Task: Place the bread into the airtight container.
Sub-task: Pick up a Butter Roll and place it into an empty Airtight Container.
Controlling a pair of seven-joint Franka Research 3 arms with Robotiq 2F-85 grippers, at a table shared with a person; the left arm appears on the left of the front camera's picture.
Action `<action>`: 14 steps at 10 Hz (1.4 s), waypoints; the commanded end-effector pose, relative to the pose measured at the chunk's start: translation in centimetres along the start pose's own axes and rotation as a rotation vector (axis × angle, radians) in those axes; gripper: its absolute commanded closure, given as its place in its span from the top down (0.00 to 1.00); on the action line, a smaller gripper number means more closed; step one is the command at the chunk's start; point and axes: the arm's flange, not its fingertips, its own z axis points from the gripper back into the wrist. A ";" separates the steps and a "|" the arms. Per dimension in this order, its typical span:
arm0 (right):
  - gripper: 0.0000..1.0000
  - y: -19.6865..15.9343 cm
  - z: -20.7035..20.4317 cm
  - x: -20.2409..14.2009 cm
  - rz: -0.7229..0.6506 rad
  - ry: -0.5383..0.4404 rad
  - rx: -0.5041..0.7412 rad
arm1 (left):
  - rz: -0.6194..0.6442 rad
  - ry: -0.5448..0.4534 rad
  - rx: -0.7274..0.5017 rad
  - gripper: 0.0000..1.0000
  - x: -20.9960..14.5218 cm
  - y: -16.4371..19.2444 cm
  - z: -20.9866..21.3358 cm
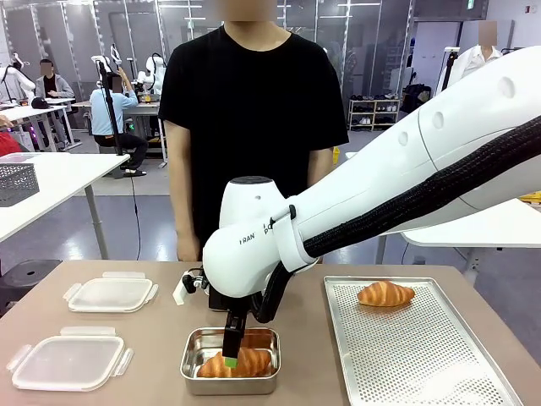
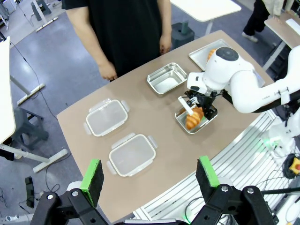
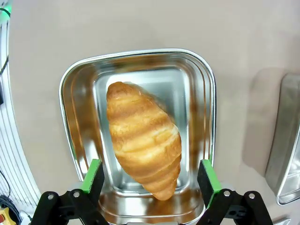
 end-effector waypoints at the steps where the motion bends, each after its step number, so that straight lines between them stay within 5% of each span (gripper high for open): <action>1: 1.00 0.0 0.0 0.0 0.000 0.000 0.000 | -0.004 0.001 0.002 1.00 0.2 0.0 0.2; 5: 1.00 2.9 15.6 -4.7 -0.106 -0.017 -0.002 | -0.004 0.001 0.002 1.00 0.2 0.0 0.2; 8: 1.00 3.2 25.1 -12.3 -0.270 -0.072 -0.009 | -0.004 0.001 0.002 1.00 0.2 0.0 0.2; 11: 1.00 3.9 28.0 -21.4 -0.435 -0.182 -0.040 | -0.004 0.001 0.002 1.00 0.2 0.0 0.2; 13: 1.00 4.3 27.7 -28.8 -0.324 -0.354 0.006 | -0.004 0.001 0.002 1.00 0.2 0.0 0.2; 14: 1.00 3.8 26.9 -31.3 -0.357 -0.363 -0.017 | -0.004 0.001 0.002 1.00 0.2 0.0 0.2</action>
